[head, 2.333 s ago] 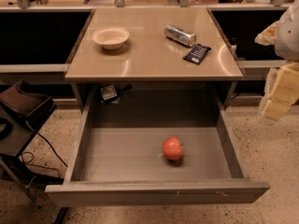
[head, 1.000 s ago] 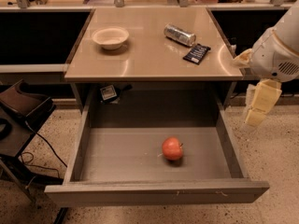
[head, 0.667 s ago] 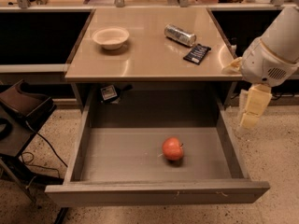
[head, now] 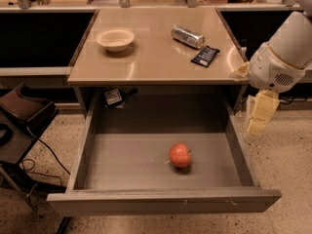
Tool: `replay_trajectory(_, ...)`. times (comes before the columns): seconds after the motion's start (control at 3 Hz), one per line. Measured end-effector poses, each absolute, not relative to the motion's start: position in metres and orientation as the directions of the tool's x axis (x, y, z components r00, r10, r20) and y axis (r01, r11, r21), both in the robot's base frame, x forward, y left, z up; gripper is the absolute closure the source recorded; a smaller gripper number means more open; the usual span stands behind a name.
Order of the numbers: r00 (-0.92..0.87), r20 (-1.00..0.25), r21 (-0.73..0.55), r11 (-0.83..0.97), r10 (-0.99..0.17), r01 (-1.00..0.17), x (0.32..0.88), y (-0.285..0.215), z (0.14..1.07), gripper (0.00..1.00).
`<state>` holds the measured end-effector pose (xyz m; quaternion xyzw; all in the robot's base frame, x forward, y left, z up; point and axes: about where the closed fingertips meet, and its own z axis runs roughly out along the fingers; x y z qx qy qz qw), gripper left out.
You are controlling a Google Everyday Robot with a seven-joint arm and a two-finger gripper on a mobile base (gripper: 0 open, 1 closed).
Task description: Pick apple from top drawer and place on counter
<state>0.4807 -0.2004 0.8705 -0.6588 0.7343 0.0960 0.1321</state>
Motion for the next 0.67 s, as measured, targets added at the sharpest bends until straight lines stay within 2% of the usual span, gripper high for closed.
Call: replay_trajectory(0.67, -0.001, -0.430, 0.041, -0.019, -0.903, -0.999, 0.506, -0.139, 0.770, 0.00)
